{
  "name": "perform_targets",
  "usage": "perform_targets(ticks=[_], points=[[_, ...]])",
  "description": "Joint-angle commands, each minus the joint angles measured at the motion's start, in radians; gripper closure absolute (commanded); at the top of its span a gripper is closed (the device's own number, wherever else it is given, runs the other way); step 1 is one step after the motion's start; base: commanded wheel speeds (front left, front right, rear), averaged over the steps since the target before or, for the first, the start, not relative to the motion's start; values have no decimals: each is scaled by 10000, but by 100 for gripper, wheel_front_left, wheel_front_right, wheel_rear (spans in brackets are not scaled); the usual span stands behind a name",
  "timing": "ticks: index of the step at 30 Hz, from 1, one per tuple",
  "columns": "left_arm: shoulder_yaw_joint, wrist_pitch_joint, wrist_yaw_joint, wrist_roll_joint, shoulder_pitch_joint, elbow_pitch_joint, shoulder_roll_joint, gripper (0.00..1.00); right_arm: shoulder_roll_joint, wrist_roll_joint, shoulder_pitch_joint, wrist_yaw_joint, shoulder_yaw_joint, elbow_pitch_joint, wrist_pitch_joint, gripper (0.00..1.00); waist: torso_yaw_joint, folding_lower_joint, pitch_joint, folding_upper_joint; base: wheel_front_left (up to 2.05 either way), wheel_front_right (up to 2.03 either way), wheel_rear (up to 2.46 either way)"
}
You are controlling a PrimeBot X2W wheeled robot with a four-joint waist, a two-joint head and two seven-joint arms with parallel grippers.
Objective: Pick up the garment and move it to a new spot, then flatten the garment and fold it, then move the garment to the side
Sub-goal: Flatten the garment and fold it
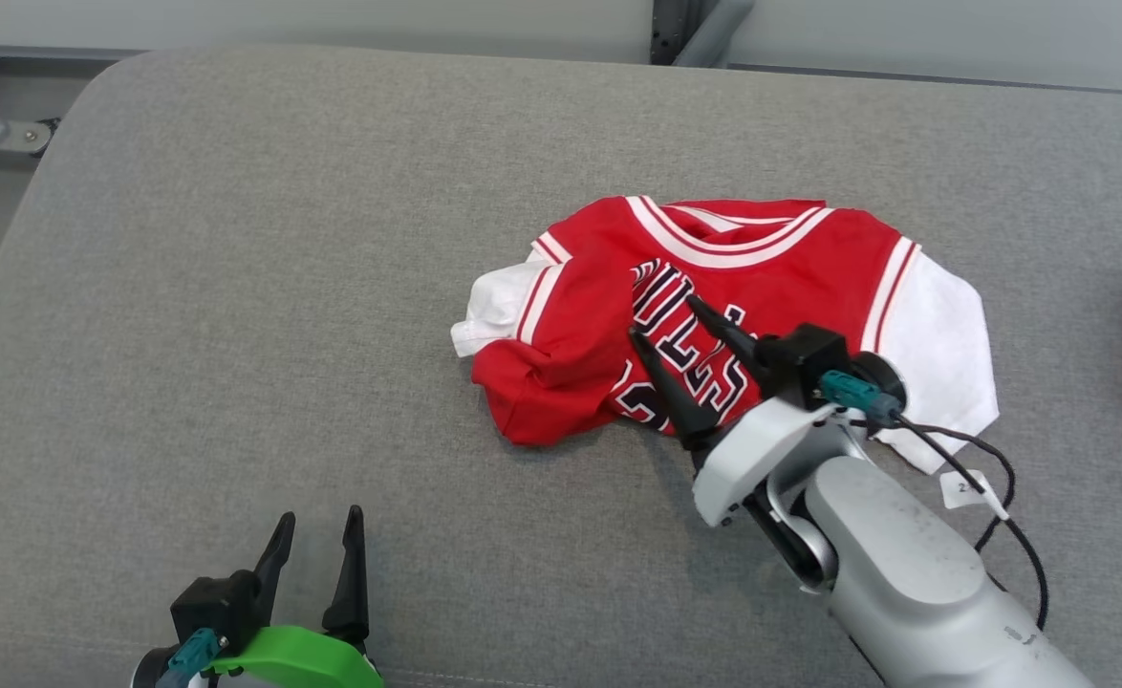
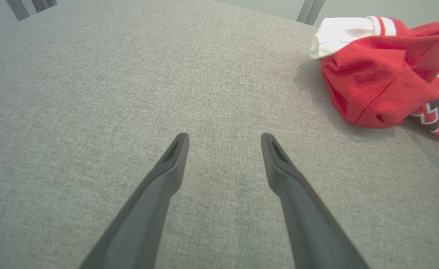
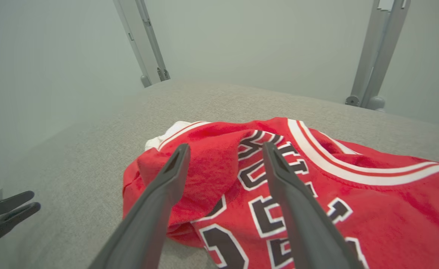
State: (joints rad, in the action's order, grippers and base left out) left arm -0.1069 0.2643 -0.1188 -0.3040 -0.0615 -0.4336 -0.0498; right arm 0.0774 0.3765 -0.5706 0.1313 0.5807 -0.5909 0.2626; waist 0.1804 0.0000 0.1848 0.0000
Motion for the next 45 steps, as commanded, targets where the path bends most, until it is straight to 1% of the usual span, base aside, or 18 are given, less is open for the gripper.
perform_targets(ticks=[1, 2, 6, 10, 15, 17, 18, 22, 28, 32, 36, 37, 38, 39, 40, 45], points=[[48, -3, -9, 136, 110, 36, -19, 0, 211, 28, 321, -11, -520, 14, 28, 0, -533, 0, -372, 0, 0, 0, 0], [48, -3, -9, 136, 110, 36, -19, 0, 211, 28, 321, -11, -520, 14, 28, 0, -533, 0, -372, 0, 0, 0, 0], [32, -3, -28, 226, 78, 124, -22, 0, 477, -236, 656, -11, -1315, -14, 29, 0, -855, 0, -478, 0, 0, 0, 0], [2, -3, -37, 255, -84, 199, -22, 0, 650, -448, 696, -11, -2012, -79, 29, 0, -1011, 0, -287, 0, 0, 0, 0], [-205, -3, -67, 192, -434, 299, -20, 0, 1007, -668, -197, -11, -2457, -421, 29, 0, -846, 0, 494, 0, 0, 0, 0], [-300, -3, -75, 109, -611, 320, -20, 0, 1145, -743, -645, -11, -2610, -715, 28, 0, -687, 0, 865, 0, 0, 0, 0], [-386, -4, -83, 79, -764, 338, -20, 0, 1250, -810, -1148, -11, -2724, -1079, 28, 0, -507, 0, 1201, 0, 0, 0, 0], [-454, -4, -96, -12, -1013, 341, -20, 0, 1456, -948, -2028, -11, -2807, -2030, -57, 0, -153, 0, 1693, 0, 0, 0, 0], [-545, -4, -111, -87, -1291, 410, -17, 0, 1669, -976, -2979, -13, -2543, -3280, -292, 0, 202, 0, 2192, 0, 0, 0, 0], [-625, -4, -102, -130, -1453, 447, -17, 0, 1707, -881, -3382, -13, -2507, -3982, -299, 0, 317, 0, 2382, 0, 0, 0, 0], [-653, -4, -106, -145, -1532, 475, -19, 0, 1582, -811, -3548, -11, -2440, -4505, -224, 0, 342, 0, 2458, 0, 0, 0, 0], [-649, -4, -106, -140, -1552, 492, -19, 0, 1548, -795, -3542, -11, -2419, -4603, -199, 2, 338, 0, 2467, 0, 0, 0, 0], [-643, -4, -106, -127, -1563, 504, -19, 0, 1505, -776, -3544, -11, -2393, -4683, -171, 58, 329, 0, 2468, 0, 0, 0, 0], [-636, -4, -107, -99, -1567, 517, -19, 0, 1469, -746, -3554, -11, -2376, -4697, -127, 90, 315, 0, 2461, 0, 0, 0, 0], [-626, -4, -108, -66, -1565, 528, -19, 0, 1447, -709, -3568, -11, -2384, -4672, -91, 100, 294, 0, 2446, 0, 0, 0, 0], [-556, -4, -111, 11, -1451, 534, -20, 0, 1498, -686, -3504, -11, -2520, -4255, 12, 100, 169, 0, 2282, 0, 0, 0, 0]])
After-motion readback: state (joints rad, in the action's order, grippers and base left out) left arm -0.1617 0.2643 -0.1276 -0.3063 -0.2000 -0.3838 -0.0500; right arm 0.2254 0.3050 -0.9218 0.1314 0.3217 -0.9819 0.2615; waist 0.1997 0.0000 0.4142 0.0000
